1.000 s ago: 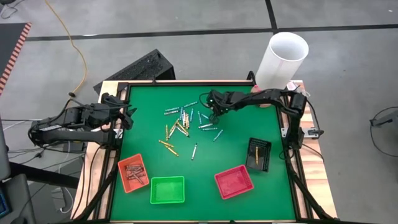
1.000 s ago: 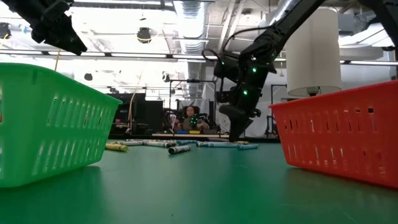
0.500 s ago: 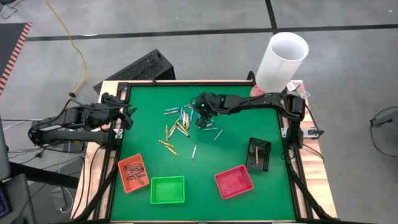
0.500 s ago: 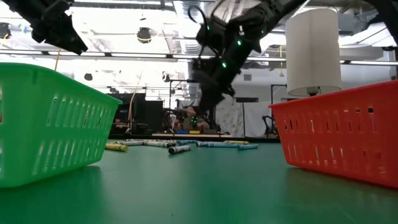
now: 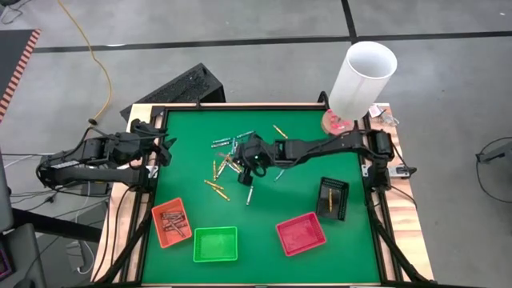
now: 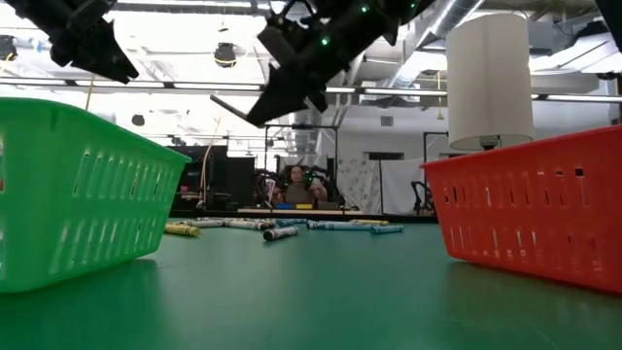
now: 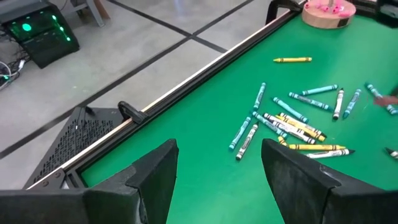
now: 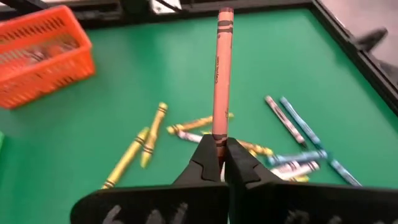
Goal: Sort crayons
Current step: Put the brown crayon into the orange bin
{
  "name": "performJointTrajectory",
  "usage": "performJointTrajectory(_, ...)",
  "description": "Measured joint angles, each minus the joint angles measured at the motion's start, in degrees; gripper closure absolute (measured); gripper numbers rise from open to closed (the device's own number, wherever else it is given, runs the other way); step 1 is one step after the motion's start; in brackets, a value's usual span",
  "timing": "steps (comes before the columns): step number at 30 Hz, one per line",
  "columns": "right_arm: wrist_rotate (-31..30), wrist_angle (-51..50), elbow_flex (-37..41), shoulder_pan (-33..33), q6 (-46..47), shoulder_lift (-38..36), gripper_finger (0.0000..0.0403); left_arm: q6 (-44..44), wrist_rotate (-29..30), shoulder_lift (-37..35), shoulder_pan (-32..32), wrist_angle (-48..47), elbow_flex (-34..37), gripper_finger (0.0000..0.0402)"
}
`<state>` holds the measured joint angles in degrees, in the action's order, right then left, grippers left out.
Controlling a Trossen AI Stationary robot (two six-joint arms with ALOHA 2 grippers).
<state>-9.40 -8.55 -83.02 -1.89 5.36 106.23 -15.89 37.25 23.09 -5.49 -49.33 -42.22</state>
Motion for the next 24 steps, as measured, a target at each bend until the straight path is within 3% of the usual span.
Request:
performJointTrajectory(8,-1.1,-0.5,-8.7,2.7,-3.7,7.9,0.0403,0.0,0.0,0.0,0.0,0.4,0.0,0.0178)
performJointTrajectory(24,6.7,-10.4,-47.6,7.7,-11.6,32.5,0.0403,0.1,0.0,0.0,0.0,0.4,0.0,0.0178)
